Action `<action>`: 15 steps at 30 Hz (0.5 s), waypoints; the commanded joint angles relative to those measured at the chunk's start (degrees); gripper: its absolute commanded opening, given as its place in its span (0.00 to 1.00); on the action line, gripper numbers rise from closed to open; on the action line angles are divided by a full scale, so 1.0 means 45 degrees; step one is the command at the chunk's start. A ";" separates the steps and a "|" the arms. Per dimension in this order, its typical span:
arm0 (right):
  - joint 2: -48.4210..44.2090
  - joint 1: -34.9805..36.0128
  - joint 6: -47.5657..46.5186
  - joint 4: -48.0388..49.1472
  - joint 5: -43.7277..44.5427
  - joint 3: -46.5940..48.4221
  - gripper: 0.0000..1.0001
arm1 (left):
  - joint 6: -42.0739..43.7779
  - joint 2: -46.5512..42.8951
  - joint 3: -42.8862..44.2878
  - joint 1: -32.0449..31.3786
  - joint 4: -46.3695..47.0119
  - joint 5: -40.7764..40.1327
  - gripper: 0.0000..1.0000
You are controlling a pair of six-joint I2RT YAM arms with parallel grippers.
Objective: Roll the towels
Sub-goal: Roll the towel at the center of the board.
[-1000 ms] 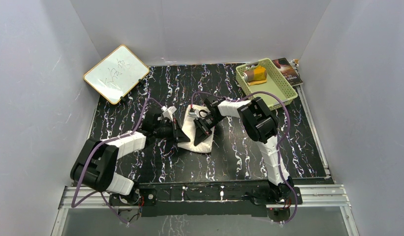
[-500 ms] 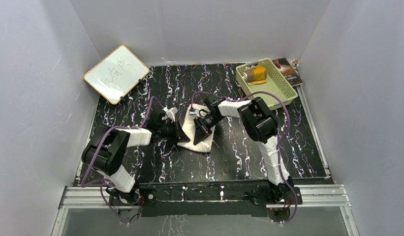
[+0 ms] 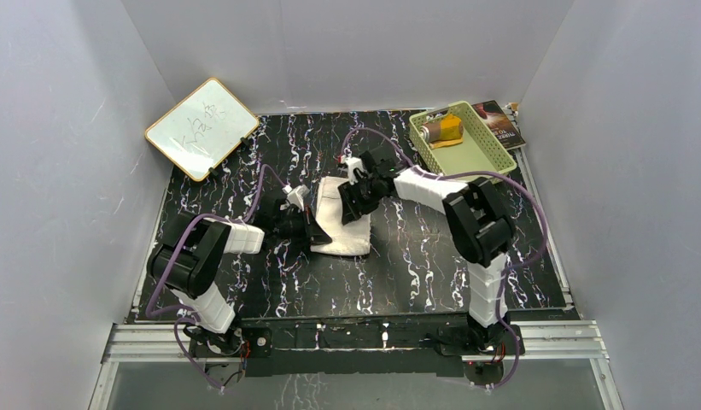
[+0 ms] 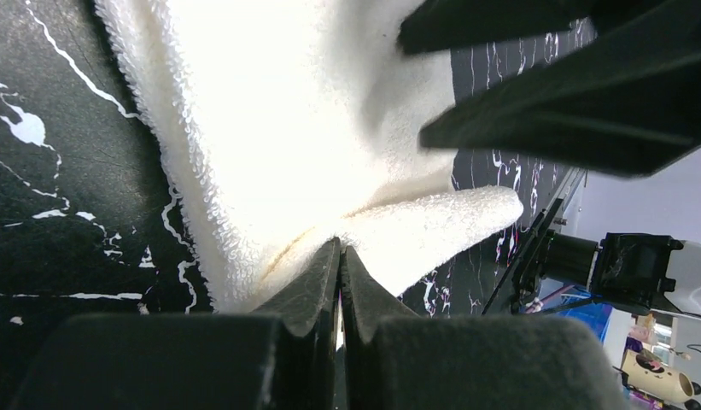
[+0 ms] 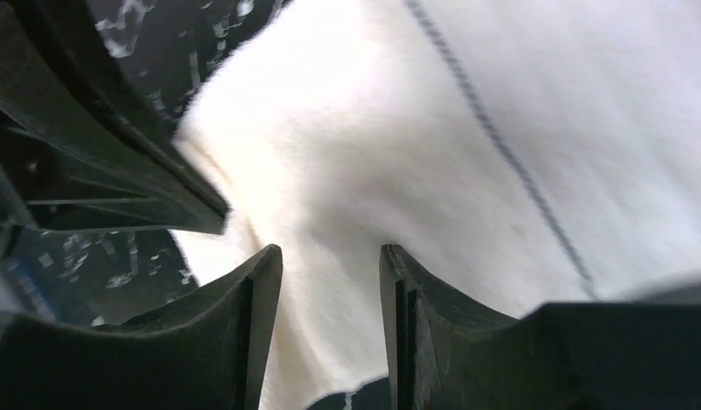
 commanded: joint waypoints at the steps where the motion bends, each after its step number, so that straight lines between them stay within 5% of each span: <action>1: -0.2605 -0.0118 0.0269 0.3359 0.4800 -0.1683 0.46 | 0.0496 0.0431 -0.0567 0.0050 -0.0766 -0.0717 0.00; 2: -0.3239 -0.0131 0.0496 0.4506 0.5376 -0.2515 0.60 | 0.0483 0.0407 -0.0584 0.0050 -0.0738 -0.0698 0.00; 3: -0.3677 -0.0152 0.0786 0.5917 0.5888 -0.3427 0.90 | 0.0472 0.0387 -0.0606 0.0050 -0.0710 -0.0684 0.00; 5: -0.4467 -0.0395 0.2260 0.9073 0.6321 -0.5150 0.98 | 0.0426 0.0377 -0.0646 0.0050 -0.0640 -0.0611 0.00; 7: -0.4001 -0.1139 0.2833 1.0063 0.3366 -0.5043 0.97 | 0.0410 0.0364 -0.0649 0.0050 -0.0641 -0.0580 0.00; 10: -0.2457 -0.1672 0.3034 0.8163 0.0134 -0.3239 0.39 | 0.0439 0.0226 -0.0643 0.0050 -0.0781 -0.0586 0.00; 11: -0.2356 -0.1383 0.2844 0.7726 0.0191 -0.2966 0.32 | 0.0429 0.0140 -0.0657 0.0050 -0.0830 -0.0624 0.00; 13: -0.2806 -0.0530 0.2068 0.7395 0.1312 -0.3222 0.00 | 0.0393 -0.0049 -0.0711 0.0050 -0.0891 -0.0649 0.00; 15: -0.3324 0.0207 0.1585 0.7329 0.2068 -0.3762 0.00 | 0.0405 -0.0218 -0.0724 0.0052 -0.1006 -0.0713 0.00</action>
